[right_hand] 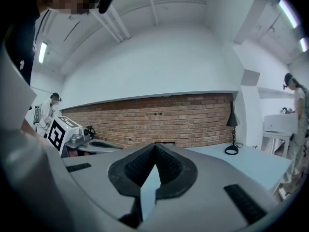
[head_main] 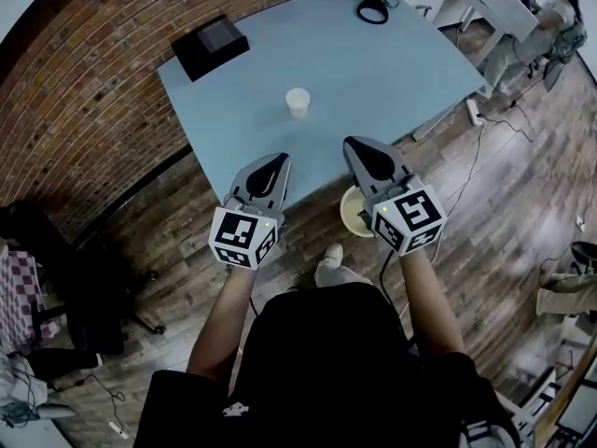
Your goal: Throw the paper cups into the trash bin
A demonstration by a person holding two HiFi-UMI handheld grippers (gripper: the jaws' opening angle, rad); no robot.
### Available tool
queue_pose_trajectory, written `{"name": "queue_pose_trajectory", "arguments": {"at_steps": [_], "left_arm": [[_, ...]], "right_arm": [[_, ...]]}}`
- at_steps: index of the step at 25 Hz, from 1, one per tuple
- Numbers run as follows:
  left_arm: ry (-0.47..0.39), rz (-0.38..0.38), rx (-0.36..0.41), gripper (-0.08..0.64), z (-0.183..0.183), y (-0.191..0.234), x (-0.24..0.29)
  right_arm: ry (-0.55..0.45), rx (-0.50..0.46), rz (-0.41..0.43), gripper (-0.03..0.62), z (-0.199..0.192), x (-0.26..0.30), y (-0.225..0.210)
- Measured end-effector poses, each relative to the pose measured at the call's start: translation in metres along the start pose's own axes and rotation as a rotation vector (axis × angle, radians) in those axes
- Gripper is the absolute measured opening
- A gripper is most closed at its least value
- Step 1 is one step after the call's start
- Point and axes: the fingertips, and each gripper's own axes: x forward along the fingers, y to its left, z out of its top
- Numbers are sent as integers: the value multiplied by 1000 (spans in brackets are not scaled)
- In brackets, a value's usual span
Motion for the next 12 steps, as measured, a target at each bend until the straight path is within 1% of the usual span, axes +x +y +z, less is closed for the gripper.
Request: {"name": "queue_pose_trajectory", "arguments": {"at_steps": [12], "left_arm": [[22, 84, -17, 9, 8, 15, 61]], "right_arm": [[-3, 26, 63, 3, 2, 20, -63]]}}
